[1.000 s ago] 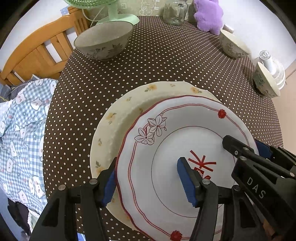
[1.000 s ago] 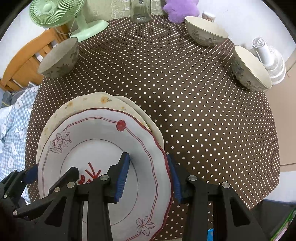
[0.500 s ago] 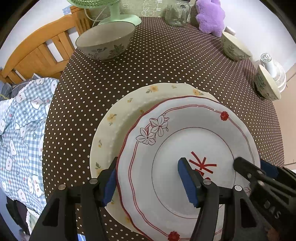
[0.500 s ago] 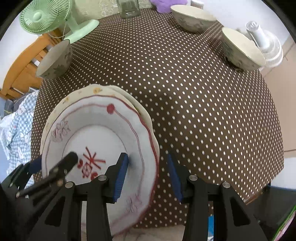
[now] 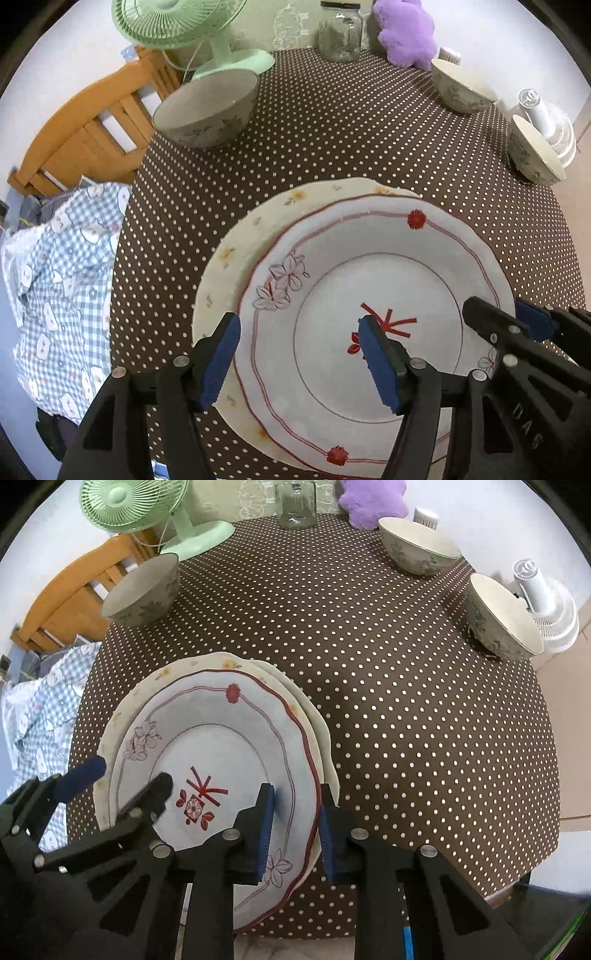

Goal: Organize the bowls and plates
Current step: 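Lower the red-pattern plate onto the stack and open the right tool, then move both tools to the large grey bowl on the table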

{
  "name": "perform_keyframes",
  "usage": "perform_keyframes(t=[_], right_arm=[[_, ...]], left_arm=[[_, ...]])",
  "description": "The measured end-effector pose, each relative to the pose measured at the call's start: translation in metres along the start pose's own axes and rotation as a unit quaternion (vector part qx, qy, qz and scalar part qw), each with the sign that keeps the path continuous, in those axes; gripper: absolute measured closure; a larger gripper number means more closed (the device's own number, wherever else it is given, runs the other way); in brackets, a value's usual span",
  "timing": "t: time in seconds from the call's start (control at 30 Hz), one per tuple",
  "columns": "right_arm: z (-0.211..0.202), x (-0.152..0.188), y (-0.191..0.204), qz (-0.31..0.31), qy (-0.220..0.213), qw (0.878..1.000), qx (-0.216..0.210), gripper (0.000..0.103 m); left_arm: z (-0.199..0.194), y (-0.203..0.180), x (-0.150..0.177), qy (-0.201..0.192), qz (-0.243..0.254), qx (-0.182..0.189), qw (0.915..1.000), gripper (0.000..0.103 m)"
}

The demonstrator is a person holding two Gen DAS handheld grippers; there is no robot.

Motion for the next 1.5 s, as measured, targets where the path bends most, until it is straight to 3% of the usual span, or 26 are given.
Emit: perform_keyframes(t=[0.3, 0.63, 0.8, 1.07, 1.5], right_arm=[[0.01, -0.011, 0.011, -0.003, 0.002, 1.0, -0.015, 0.077], [0.014, -0.014, 0.02, -0.027, -0.003, 1.0, 0.008, 0.072], [0.015, -0.012, 0.007, -0.003, 0.005, 1.0, 0.018, 0.048], [-0.003, -0.017, -0.019, 0.009, -0.014, 1.0, 0.002, 0.033], [-0.038, -0.047, -0.076, -0.009, -0.051, 0.998, -0.018, 0.03]], left_arm=[[0.001, 0.015, 0.001, 0.005, -0.024, -0.004, 0.9997, 0.034], [0.001, 0.021, 0.003, 0.002, -0.028, -0.009, 0.9996, 0.03], [0.002, 0.025, 0.002, 0.012, -0.04, 0.006, 0.9991, 0.026], [-0.003, 0.019, -0.005, 0.016, -0.056, 0.004, 0.9983, 0.018], [-0.047, -0.039, -0.032, -0.049, -0.075, 0.001, 0.996, 0.012]])
Point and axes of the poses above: each gripper's, at about its wrist camera, not at the fingertips, and z roughly the way its jaws point, y to its left, x to its underside, the point moved 3 cm from there along z, roughly the way its jaws point, and after that the axes turned 1 degree about x, right-handed, at the moved point
